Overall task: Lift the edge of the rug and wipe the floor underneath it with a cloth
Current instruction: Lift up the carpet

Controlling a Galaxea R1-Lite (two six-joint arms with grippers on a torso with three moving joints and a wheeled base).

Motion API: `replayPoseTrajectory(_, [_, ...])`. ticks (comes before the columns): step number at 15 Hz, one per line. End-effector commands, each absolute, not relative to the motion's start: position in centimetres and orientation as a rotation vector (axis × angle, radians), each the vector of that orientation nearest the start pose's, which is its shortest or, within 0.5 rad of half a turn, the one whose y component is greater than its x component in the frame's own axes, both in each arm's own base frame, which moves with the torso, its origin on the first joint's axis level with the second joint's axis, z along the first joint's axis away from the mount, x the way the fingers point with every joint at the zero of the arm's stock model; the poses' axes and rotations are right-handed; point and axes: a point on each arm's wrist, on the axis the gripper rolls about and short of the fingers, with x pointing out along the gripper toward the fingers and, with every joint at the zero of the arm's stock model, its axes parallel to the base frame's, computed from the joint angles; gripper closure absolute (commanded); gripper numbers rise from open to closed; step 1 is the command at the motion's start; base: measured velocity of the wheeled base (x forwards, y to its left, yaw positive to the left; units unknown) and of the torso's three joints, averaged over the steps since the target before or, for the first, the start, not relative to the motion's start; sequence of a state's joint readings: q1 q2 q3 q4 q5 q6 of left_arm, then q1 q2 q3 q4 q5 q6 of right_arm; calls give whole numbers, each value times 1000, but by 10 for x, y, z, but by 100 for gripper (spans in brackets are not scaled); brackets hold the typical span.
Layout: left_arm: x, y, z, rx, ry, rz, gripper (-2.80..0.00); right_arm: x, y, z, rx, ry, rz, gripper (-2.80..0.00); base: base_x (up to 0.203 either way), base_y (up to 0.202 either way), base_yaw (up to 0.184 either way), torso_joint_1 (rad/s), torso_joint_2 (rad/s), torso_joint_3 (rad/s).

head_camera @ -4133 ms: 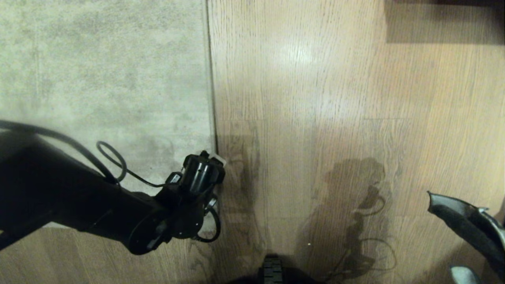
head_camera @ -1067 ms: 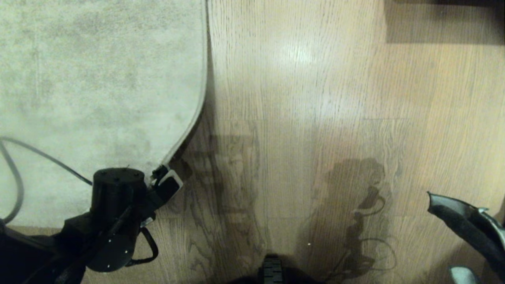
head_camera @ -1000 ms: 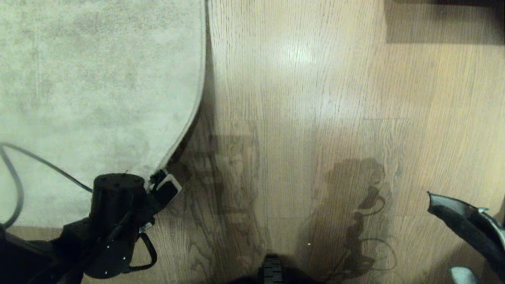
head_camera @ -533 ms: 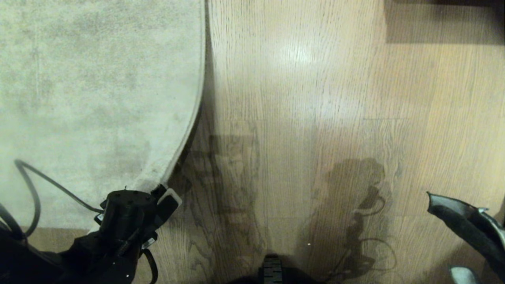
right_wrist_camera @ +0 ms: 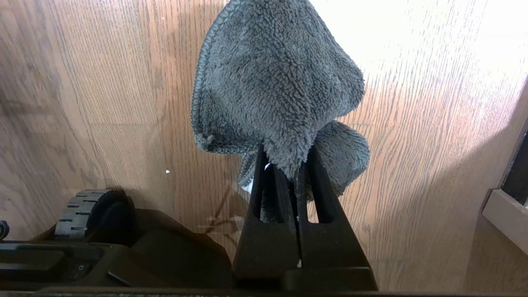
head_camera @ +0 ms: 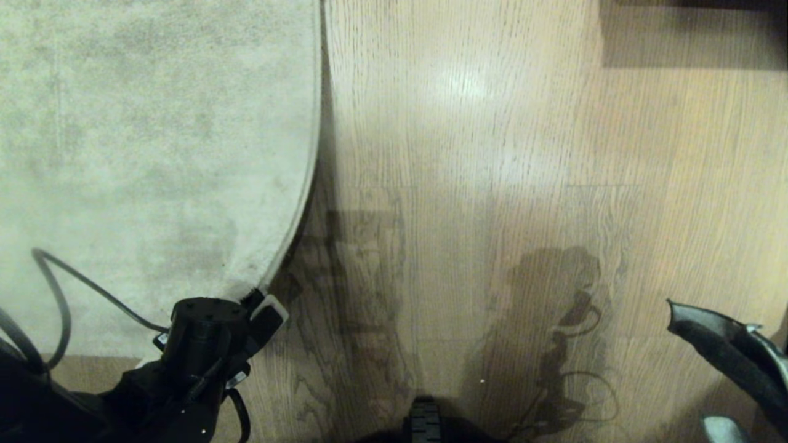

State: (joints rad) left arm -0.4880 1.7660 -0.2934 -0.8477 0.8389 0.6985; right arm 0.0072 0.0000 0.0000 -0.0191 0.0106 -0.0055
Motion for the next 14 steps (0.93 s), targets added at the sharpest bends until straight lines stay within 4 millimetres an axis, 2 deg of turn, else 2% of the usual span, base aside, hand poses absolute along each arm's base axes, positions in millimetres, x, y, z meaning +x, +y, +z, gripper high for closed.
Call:
replayPoseTrajectory(1, [207, -95, 81, 1051, 566, 160, 0, -23, 0, 78, -6, -18, 18, 0, 0, 0, 0, 0, 0, 0])
replayPoseTrajectory(6, [205, -107, 94, 1027, 492, 137, 0, -23, 0, 78, -6, -20, 18, 0, 0, 0, 0, 0, 0, 0])
replayPoseTrajectory(14, [203, -110, 94, 1030, 484, 121, 0, -23, 0, 78, -6, -20, 18, 0, 0, 0, 0, 0, 0, 0])
